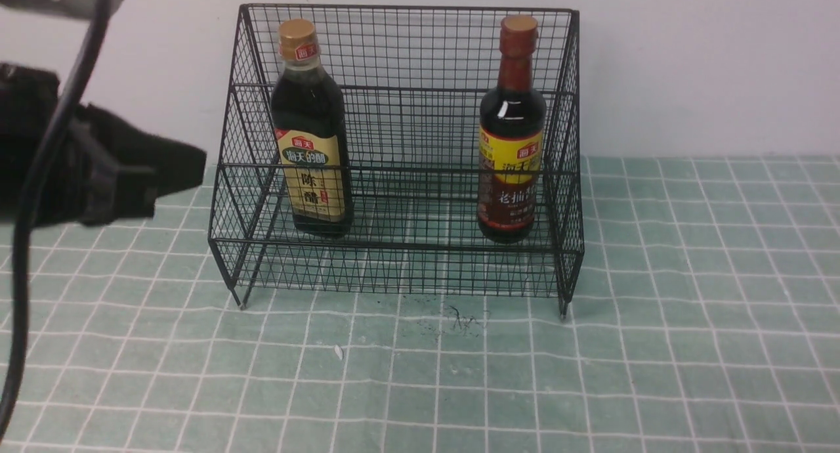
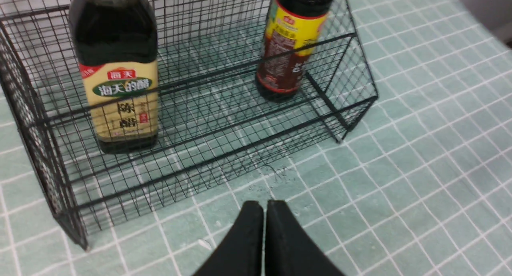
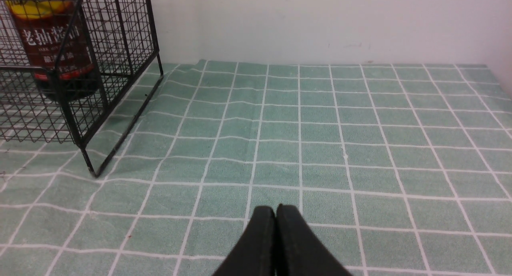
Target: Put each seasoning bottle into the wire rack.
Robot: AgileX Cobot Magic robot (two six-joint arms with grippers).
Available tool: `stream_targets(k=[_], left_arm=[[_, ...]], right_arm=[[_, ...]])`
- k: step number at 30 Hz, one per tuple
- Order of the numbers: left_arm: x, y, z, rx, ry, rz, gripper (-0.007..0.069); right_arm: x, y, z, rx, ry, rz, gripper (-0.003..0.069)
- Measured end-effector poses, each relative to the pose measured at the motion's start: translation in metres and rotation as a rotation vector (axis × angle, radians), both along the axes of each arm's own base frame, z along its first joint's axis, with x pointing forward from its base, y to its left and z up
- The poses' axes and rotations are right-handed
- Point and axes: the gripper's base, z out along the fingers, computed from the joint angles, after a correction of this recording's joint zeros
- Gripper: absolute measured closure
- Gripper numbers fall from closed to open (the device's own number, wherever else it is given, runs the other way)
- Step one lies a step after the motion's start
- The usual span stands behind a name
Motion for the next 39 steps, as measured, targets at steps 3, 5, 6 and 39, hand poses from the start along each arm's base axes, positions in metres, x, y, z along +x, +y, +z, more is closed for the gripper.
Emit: stream_targets(k=[3,5,6,39], left_arm=[[-0.023,0.0,-0.006,-0.007,-0.026,0.0,0.0631],[-0.036,0.001,-0.003,-0.004,-0.063,-0.002,0.0631],[-0.046,0.002,0.0,0.001,-0.099,-0.001,0.0631],[-0.123,0.054,-0.202,0.205,-0.281,0.535,0.0631]], right_arm=[[0.0,0.0,0.0,0.0,0.0,0.0,0.0673],[0.0,0.0,0.0,0.0,0.0,0.0,0.0673],[0.0,0.0,0.0,0.0,0.0,0.0,0.0673],[0.0,0.0,0.0,0.0,-0.001,0.0,0.0673]])
